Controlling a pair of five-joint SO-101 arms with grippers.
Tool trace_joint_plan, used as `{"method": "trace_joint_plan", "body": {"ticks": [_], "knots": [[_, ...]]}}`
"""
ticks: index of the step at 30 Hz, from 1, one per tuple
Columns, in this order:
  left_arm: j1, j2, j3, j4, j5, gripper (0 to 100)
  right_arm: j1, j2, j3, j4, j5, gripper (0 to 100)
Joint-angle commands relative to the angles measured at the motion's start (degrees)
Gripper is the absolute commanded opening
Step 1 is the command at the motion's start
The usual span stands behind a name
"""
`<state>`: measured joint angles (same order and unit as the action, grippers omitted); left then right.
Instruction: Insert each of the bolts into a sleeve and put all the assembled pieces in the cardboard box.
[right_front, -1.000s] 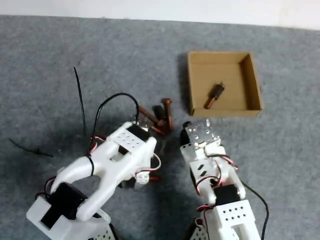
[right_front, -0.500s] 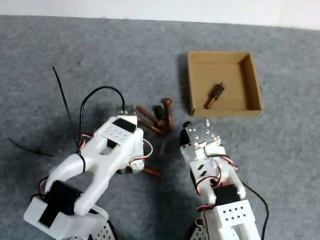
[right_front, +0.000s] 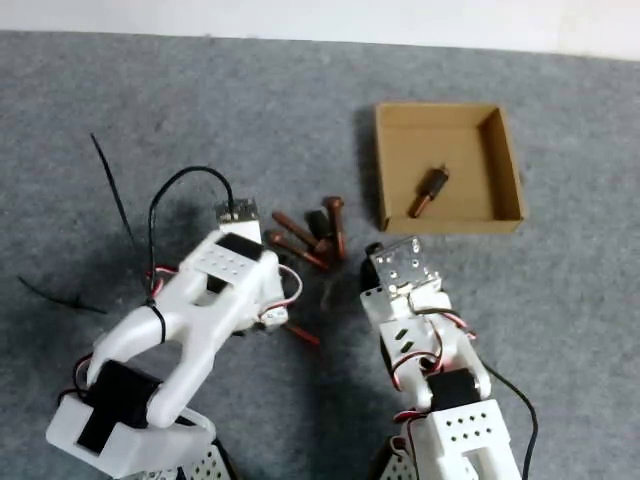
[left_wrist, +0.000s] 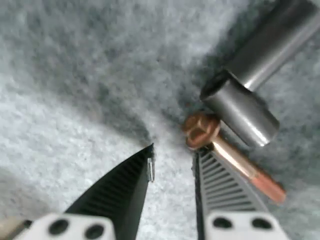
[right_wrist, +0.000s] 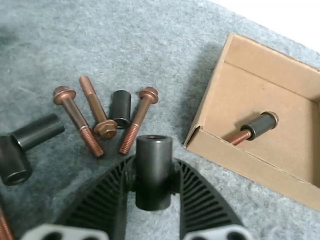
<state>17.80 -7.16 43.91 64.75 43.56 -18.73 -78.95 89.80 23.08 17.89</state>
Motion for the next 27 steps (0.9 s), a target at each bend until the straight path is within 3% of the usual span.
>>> {"method": "trace_joint_plan", "body": {"ticks": [1,10,27], "knots": [[3.3,-1.54,-2.42,0.62,3.78,13,0.66,-1.01,-0.84,-1.63,0.7,0.5],[5.05,-1.54,-7.08,0.44,9.58,13,0.66,-1.01,-0.84,-1.63,0.7,0.5],[4.7,-3.91,-12.18,3.6,11.16,13,0.66,-1.01,-0.92,-1.63,0.7,0.5]]}}
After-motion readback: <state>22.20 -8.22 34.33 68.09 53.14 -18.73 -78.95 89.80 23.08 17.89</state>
